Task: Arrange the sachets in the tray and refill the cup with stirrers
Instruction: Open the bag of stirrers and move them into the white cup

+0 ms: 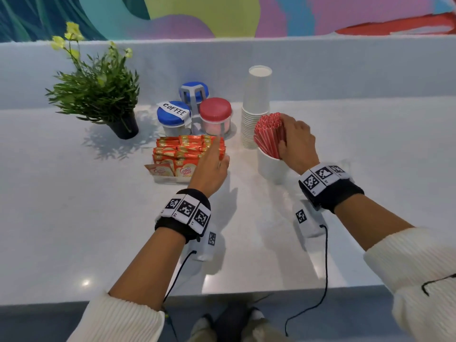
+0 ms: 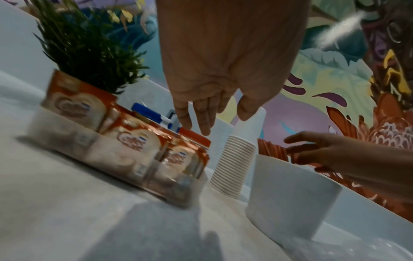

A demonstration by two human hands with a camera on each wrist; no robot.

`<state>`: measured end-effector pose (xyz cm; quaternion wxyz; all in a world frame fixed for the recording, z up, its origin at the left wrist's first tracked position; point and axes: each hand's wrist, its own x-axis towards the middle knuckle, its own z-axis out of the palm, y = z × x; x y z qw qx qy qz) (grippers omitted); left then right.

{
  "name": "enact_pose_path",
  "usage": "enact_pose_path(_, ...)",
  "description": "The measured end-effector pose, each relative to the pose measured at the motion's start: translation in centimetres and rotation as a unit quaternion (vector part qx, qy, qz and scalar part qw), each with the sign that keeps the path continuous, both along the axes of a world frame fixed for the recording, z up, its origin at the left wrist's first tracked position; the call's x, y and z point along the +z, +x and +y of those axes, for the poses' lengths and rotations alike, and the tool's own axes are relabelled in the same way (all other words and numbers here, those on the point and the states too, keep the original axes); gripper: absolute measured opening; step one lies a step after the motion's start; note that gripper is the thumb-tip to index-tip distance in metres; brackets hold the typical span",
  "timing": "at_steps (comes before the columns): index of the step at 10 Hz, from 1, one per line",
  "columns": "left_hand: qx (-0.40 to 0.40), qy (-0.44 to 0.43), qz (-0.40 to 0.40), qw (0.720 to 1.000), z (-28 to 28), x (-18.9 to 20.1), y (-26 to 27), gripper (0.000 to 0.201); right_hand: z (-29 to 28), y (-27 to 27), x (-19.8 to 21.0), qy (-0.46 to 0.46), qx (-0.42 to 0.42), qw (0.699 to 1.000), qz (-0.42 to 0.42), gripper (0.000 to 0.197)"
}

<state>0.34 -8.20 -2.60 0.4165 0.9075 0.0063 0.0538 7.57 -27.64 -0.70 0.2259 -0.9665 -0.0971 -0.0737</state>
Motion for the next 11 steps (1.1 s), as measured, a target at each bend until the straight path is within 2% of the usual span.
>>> enact_pose_path(1,0.016,0.011,0.009,1.000,3.1,0.6,-0.8,0.047,2.7,-1.1,1.1,0.016,-0.036,0.997,-0.064,0.050)
enact_pose_path(2,0.015,0.031,0.020,0.999,5.9,1.1,-1.4,0.035,6.5,-2.5,1.6,0.002,-0.015,0.993,-0.114,0.045)
enact_pose_path(3,0.000,0.068,0.034,0.997,7.9,1.3,-1.7,0.027,9.8,-3.9,1.1,0.006,0.053,0.994,-0.098,0.034)
enact_pose_path(4,-0.021,0.091,0.064,0.994,9.5,1.0,-2.0,0.024,12.4,-5.2,-0.5,-0.025,0.110,0.993,0.013,0.023)
enact_pose_path(5,-0.034,0.119,0.100,0.987,10.1,0.8,-2.7,0.030,13.8,-6.2,-2.2,-0.064,0.114,0.985,0.112,0.029)
enact_pose_path(6,-0.064,0.140,0.144,0.978,10.7,0.0,-3.6,0.039,14.4,-7.6,-3.4,-0.085,0.091,0.981,0.150,0.037)
enact_pose_path(7,-0.091,0.172,0.182,0.964,11.1,-1.4,-4.2,0.049,14.7,-8.9,-4.1,-0.106,0.091,0.977,0.159,0.042)
enact_pose_path(8,-0.090,0.210,0.183,0.956,10.6,-2.2,-4.6,0.055,14.9,-9.6,-4.4,-0.113,0.098,0.976,0.160,0.045)
enact_pose_path(10,-0.083,0.229,0.216,0.946,9.7,-2.3,-5.2,0.054,15.0,-9.7,-4.3,-0.120,0.101,0.973,0.166,0.046)
enact_pose_path(11,-0.076,0.226,0.204,0.950,9.7,-1.9,-4.9,0.052,14.9,-9.1,-3.9,-0.107,0.103,0.973,0.174,0.044)
